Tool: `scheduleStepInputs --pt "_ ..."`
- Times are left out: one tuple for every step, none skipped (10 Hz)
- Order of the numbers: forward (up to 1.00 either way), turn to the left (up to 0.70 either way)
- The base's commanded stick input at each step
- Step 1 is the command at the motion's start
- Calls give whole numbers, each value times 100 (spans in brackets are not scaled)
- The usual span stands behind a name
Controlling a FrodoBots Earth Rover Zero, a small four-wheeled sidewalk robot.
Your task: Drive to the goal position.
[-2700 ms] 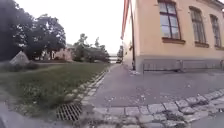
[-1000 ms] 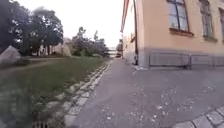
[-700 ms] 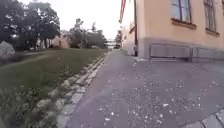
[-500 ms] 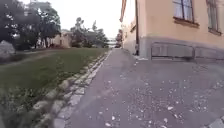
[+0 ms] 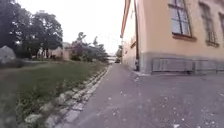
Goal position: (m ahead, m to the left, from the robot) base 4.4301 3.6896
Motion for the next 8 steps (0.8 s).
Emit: scheduleStepInputs --pt "44 2" --pt "44 2" --pt "44 2" --pt "44 2" --pt "44 2" --pt "44 2" --pt "44 2" --pt "44 2"
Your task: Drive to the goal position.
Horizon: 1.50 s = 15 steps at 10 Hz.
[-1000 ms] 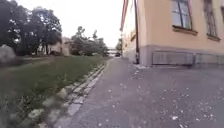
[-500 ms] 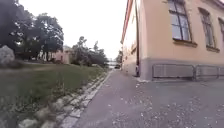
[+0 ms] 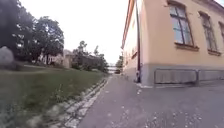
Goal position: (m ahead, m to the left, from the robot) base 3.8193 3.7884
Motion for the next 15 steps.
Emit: scheduleStepInputs --pt "44 2" --pt "44 2" --pt "44 2" --pt "44 2" --pt "44 2" --pt "44 2" --pt "44 2" --pt "44 2" --pt "44 2" --pt "44 2" --pt "44 2" --pt "44 2" --pt "44 2" --pt "44 2" --pt "44 2"
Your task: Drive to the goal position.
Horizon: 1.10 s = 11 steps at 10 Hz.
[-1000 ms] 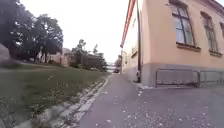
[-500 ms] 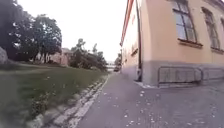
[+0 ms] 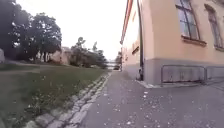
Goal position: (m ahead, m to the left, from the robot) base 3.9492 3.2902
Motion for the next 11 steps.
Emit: scheduleStepInputs --pt "44 2" --pt "44 2" --pt "44 2" --pt "44 2" --pt "44 2" --pt "44 2" --pt "44 2" --pt "44 2" --pt "44 2" --pt "44 2" --pt "44 2"
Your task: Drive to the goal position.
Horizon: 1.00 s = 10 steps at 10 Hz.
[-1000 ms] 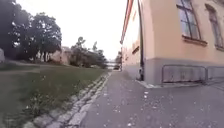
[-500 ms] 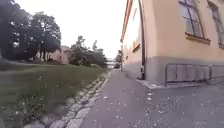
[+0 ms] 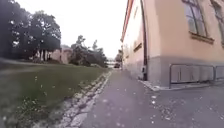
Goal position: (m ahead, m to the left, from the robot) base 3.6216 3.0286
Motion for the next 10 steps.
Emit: scheduleStepInputs --pt "44 2" --pt "44 2" --pt "44 2" --pt "44 2" --pt "44 2" --pt "44 2" --pt "44 2" --pt "44 2" --pt "44 2" --pt "44 2"
